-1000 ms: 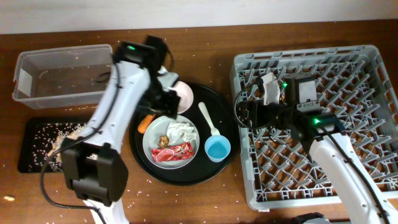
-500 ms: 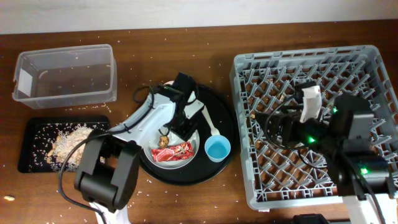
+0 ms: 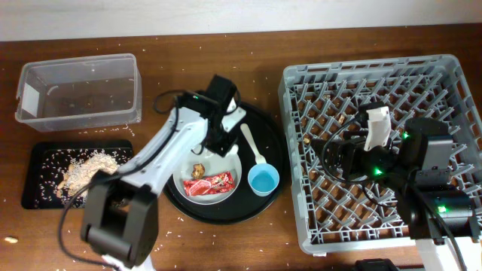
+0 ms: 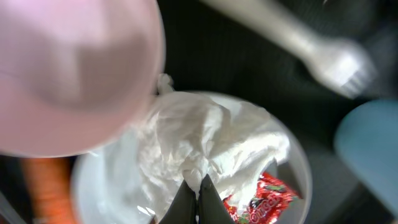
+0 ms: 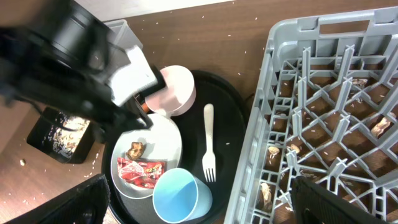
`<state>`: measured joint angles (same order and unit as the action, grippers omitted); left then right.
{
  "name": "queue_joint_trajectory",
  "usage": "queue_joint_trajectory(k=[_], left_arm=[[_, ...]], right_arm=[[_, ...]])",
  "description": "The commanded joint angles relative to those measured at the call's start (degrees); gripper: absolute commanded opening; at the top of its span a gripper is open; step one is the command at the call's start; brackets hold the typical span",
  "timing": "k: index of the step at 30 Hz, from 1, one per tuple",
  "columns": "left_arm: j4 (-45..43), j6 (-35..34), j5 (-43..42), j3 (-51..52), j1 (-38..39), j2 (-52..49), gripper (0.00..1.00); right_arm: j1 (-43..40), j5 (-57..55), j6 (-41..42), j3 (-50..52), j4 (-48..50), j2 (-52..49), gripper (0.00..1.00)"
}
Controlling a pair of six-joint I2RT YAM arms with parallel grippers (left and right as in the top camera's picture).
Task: Sort waste into correct bins and load items into the dishwasher rack
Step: 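Grasp the white tissue with the left gripper and drop it in clear bin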
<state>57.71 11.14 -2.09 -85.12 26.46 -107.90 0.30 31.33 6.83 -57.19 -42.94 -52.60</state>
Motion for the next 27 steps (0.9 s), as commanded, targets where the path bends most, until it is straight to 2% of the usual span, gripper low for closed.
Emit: queue_joint_trajectory(k=[1, 3, 6, 8, 11, 16, 17, 18, 19, 20, 21, 22, 23, 25, 27], left_arm=[[2.23, -0.76, 0.0, -5.53, -0.15, 7.61, 0.0], [2.38, -0.81, 0.9, -6.03, -1.46, 10.47, 0.01], [0.68, -6.56, 10.05, -6.03, -8.24, 12.37, 0.0], [-3.26, -8.79, 10.05, -6.01, -14.91, 12.28, 0.01], [-14.34, -9.44, 9.88, -5.99, -24.22, 11.76, 0.0], [-24.55, -9.44, 9.88, -5.99, -32.54, 6.08, 0.0], [-25.55, -9.44, 9.88, -5.99, -33.48, 4.11, 0.13], [-26.08, -9.44, 9.92, -5.99, -33.9, 2.89, 0.42], [-26.73, -9.44, 9.92, -5.99, -34.21, 1.9, 0.59], [-27.32, -9.44, 9.9, -5.99, -34.53, 1.31, 0.75], [-27.78, -9.44, 9.88, -6.01, -34.77, 1.27, 0.84], [-28.24, -9.44, 9.88, -6.01, -34.77, 1.29, 0.87], [-28.63, -9.46, 9.84, -6.12, -34.75, 1.38, 0.95], [-25.97, -9.44, 6.36, -7.06, -34.12, 2.86, 0.96], [-16.68, -9.44, -9.86, -9.88, -33.97, 7.3, 0.93]], right_arm=[[-0.48, -0.52, -0.66, -0.81, 0.07, 0.39, 0.92], [-0.48, -0.52, -0.66, -0.81, 0.04, 0.39, 0.92], [-0.48, -0.52, -0.66, -0.81, 0.04, 0.39, 0.92], [-0.48, -0.52, -0.66, -0.81, 0.02, 0.37, 0.92], [-0.48, -0.52, -0.66, -0.81, 0.0, 0.37, 0.92], [-0.48, -0.52, -0.66, -0.79, -0.5, 0.37, 0.92], [-0.48, -0.52, -0.66, -0.79, -0.63, 0.37, 0.92], [-0.48, -0.52, -0.63, -0.79, -0.63, 0.37, 0.92], [-0.48, -0.52, -0.63, -0.79, -0.66, 0.37, 0.92], [-0.46, -0.52, -0.63, -0.79, -0.81, 0.39, 0.92], [-0.48, -0.52, -0.63, -0.79, -1.07, 0.39, 0.92], [-0.48, -0.52, -0.63, -0.79, -1.29, 0.39, 0.92], [-0.48, -0.52, -0.63, -0.79, -1.44, 0.39, 0.92], [-0.48, -0.52, -0.63, -0.79, -1.44, 0.39, 0.92], [-0.46, -0.5, -0.61, -0.79, -1.46, 0.39, 0.92]])
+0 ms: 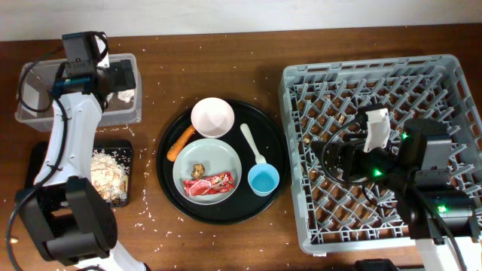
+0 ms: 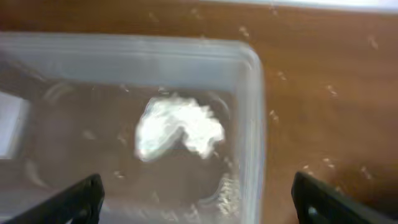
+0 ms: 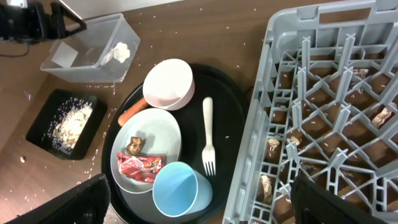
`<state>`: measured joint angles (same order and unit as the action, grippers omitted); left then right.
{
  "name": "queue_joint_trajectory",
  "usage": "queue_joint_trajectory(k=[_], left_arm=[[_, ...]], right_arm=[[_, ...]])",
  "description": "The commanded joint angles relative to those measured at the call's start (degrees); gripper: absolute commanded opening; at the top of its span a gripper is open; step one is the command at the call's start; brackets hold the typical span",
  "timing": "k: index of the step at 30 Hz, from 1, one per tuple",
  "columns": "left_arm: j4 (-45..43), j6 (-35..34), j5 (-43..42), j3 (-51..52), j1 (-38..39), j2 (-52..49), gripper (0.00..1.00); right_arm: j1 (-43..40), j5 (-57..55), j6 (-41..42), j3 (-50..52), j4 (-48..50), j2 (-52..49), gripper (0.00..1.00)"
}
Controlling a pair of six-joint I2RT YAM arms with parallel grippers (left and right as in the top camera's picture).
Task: Sort waste into correct bins and load items into the dishwasher rack
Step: 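Grasp the white tissue with the left gripper and drop it in clear bin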
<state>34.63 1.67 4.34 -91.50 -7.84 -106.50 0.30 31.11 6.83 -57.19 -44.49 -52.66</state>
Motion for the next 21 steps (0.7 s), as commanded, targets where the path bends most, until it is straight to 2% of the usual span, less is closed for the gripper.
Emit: queue_joint_trajectory(k=[1, 4, 6, 8, 10, 11, 17, 21], left_arm=[[9.03, 0.04, -23.89, -3.58, 0.37, 8.66, 0.93], [20.74, 0.07, -25.59, -3.58, 2.32, 13.27, 0.93], [31.63, 2.12, -25.38, -3.3, 6.19, 13.64, 0.94], [36.94, 7.41, -18.71, -0.5, 12.46, 13.62, 0.93], [35.15, 18.91, -17.16, 5.03, 20.09, 13.6, 0.94], [33.07, 20.98, -17.14, 7.63, 22.34, 13.6, 0.94], [20.17, 23.41, -13.09, 22.58, 27.82, 10.49, 0.94], [18.78, 28.61, -13.09, 25.27, 28.24, 6.84, 0.93]], right_arm=[[-0.48, -0.28, -0.61, -0.79, 0.09, 0.46, 0.92], [-0.48, -0.31, -0.63, -0.79, 0.09, 0.46, 0.92], [-0.48, -0.31, -0.63, -0.79, 0.09, 0.44, 0.92], [-0.48, -0.31, -0.63, -0.79, 0.09, 0.44, 0.92], [-0.46, -0.31, -0.63, -0.79, 0.09, 0.44, 0.92], [-0.46, -0.28, -0.63, -0.79, 0.09, 0.44, 0.92], [-0.48, -0.31, -0.66, -0.79, -1.22, 0.44, 0.93], [-0.48, -0.87, -0.66, -0.79, -1.2, 0.44, 0.93]])
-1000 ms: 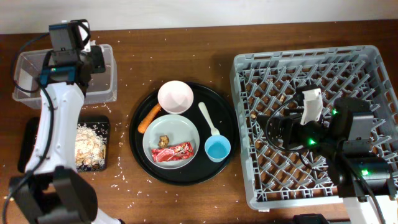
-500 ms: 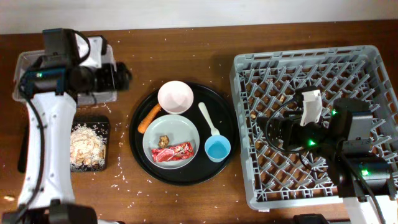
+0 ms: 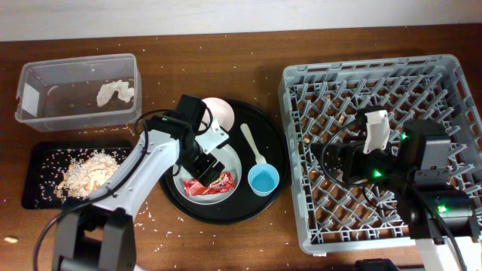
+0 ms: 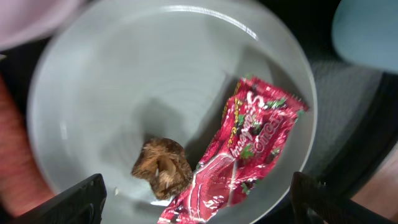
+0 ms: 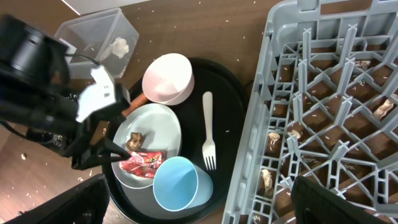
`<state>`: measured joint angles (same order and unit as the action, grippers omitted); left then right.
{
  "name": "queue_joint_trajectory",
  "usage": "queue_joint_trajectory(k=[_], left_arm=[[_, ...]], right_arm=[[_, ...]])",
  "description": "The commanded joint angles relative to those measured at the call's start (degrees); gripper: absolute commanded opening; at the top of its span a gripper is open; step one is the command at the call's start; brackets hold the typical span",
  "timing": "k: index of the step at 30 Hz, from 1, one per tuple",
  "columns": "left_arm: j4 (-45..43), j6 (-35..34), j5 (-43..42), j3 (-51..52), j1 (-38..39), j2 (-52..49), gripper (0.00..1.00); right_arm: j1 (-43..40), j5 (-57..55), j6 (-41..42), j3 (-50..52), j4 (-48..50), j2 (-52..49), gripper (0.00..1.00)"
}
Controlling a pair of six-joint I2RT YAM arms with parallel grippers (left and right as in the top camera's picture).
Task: Sort waste into correct bins and load items into the dishwasher rack
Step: 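Grasp the white tissue with the left gripper and drop it in clear bin, then grasp the red wrapper with the left gripper and drop it in clear bin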
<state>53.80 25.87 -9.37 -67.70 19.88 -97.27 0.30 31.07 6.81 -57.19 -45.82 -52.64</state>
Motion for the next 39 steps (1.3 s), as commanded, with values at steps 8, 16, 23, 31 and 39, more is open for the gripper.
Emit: queue_joint_trajectory(k=[8, 16, 23, 31, 39], left_arm=[[-2.38, 13.9, 7.19, 2.1, 7.15, -3.69, 0.94], [-8.37, 13.9, 7.63, 4.52, 7.15, -8.59, 0.92], [-8.41, 13.9, 7.67, 5.11, 8.5, -8.92, 0.79], [-8.41, 13.9, 7.69, 5.16, 8.5, -8.92, 0.01], [-5.57, 3.76, 7.72, -2.49, 8.46, -8.72, 0.0]], right_arm=[[-0.46, -2.84, -0.61, -0.79, 0.13, -2.16, 0.93], [-0.46, -2.86, -0.63, -0.79, 0.13, -4.37, 0.93], [-0.46, -2.86, -0.63, -0.79, 0.13, -4.37, 0.93], [-0.46, -2.89, -0.63, -0.79, 0.13, -4.37, 0.93], [-0.46, -2.89, -0.63, -0.79, 0.11, -4.37, 0.93]])
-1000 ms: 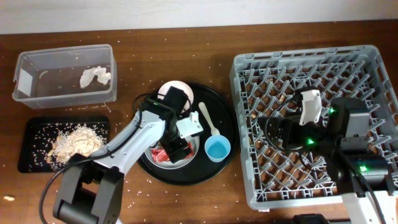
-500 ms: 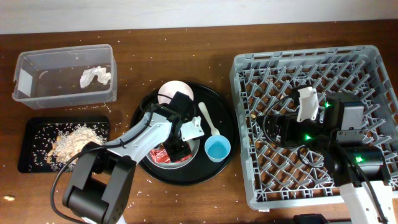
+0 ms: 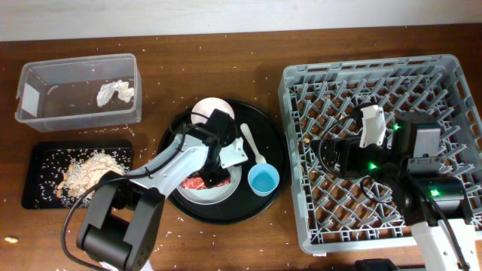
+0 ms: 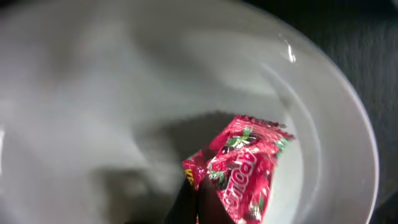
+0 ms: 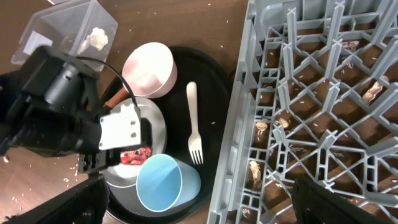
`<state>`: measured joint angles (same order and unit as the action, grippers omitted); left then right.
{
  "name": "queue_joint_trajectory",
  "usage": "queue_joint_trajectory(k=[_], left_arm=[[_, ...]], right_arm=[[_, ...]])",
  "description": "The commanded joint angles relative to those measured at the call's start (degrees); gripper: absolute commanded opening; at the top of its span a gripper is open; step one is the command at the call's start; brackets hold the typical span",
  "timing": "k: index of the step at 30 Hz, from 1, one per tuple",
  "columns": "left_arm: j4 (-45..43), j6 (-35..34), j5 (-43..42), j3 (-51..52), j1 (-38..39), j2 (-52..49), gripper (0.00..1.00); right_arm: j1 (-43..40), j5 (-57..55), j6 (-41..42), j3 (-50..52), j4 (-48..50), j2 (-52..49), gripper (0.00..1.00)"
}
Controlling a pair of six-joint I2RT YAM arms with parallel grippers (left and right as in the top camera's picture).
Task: Sort waste into correct bins and load items into the dishwasher rack
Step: 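Grasp the red wrapper with the left gripper and drop it in clear bin, then lift the white plate with the left gripper and tip food scrap onto black tray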
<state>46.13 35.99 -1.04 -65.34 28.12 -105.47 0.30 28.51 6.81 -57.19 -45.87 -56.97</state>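
Note:
A red candy wrapper [image 4: 239,171] lies in the pale plate [image 4: 329,124] on the round black tray [image 3: 273,132]. My left gripper [image 4: 196,198] is down in the plate, shut on the wrapper's near end; from overhead it sits at the plate's middle [image 3: 212,175]. A pink bowl [image 3: 207,111], a white fork [image 3: 252,144] and a blue cup [image 3: 263,179] share the tray. My right gripper [image 5: 199,211] hangs open and empty over the left part of the grey dish rack [image 3: 444,75].
A clear bin [image 3: 45,113] at the back left holds a white tissue [image 3: 114,92]. In front of it a black tray [image 3: 41,192] carries rice scraps [image 3: 84,172]. An orange carrot [image 5: 115,98] lies by the bowl. Crumbs dot the wood.
My left gripper was open, a little above the plate with the wrapper and a brown scrap below. Now it is lower and shut on the wrapper's end. The right wrist view has shifted slightly.
My left gripper was first shut on a white tissue on the plate. Then it stood open over the clear bin with the tissue lying inside. It was back over the plate, open, and now holds the red wrapper. The right arm stayed over the rack.

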Motion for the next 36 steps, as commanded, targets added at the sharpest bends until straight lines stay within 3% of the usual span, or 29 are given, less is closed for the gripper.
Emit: queue_joint_trajectory(k=[1, 6, 9, 15, 19, 25, 26, 27, 28, 29, 32, 35, 36], left_arm=[[4.94, -7.8, -0.63, -8.46, 0.22, -0.48, 0.01], [21.64, -10.27, -0.61, -29.4, 0.22, -0.44, 0.01], [22.16, -13.51, 0.0, -36.52, -1.7, -0.37, 0.01], [7.82, -27.54, 0.02, -39.54, -21.59, -0.57, 0.0], [-3.58, -28.7, -0.2, -39.54, -31.78, -2.93, 0.01], [-9.4, -28.92, 0.44, -39.54, -37.83, -13.05, 0.0], [-9.44, -29.11, 0.42, -39.54, -38.38, -13.57, 0.31], [-9.49, -29.09, 0.42, -39.56, -38.4, -13.55, 0.81], [-9.46, -29.09, 0.24, -39.69, -38.4, -13.2, 0.95], [-9.46, -29.07, -1.36, -39.91, -38.36, -12.22, 0.99], [-7.91, -29.09, -11.76, -39.98, -38.1, -5.84, 0.99], [3.32, -29.0, -26.49, -39.98, -35.56, -0.46, 0.99], [8.28, -28.09, -25.64, -39.98, -33.11, 0.37, 0.99]], right_arm=[[-0.46, -0.33, -0.63, -0.79, 0.15, -0.04, 0.93], [-0.46, -0.33, -0.63, -0.79, 0.15, -0.04, 0.93], [-0.46, -0.33, -0.63, -0.79, 0.09, -0.04, 0.93], [-0.48, -0.79, -0.66, -0.79, -0.26, -0.04, 0.93], [-0.46, -0.79, -0.63, -0.79, -0.22, -0.04, 0.93], [-0.46, -0.74, -0.61, -0.79, -0.31, -0.04, 0.93], [-0.46, -0.74, -0.61, -0.79, -0.33, -0.04, 0.93], [-0.46, -0.74, -0.61, -0.79, -0.26, -0.04, 0.93], [-0.46, -0.74, -0.61, -0.79, -0.24, -0.04, 0.93], [-0.46, -0.74, -0.61, -0.79, -0.26, -0.04, 0.93], [-0.46, -0.72, -0.61, -0.79, -0.48, -0.04, 0.93], [-0.48, -0.94, -0.61, -0.79, -0.24, -0.04, 0.93], [-0.48, -1.29, -0.63, -0.79, -0.17, -0.04, 0.93]])
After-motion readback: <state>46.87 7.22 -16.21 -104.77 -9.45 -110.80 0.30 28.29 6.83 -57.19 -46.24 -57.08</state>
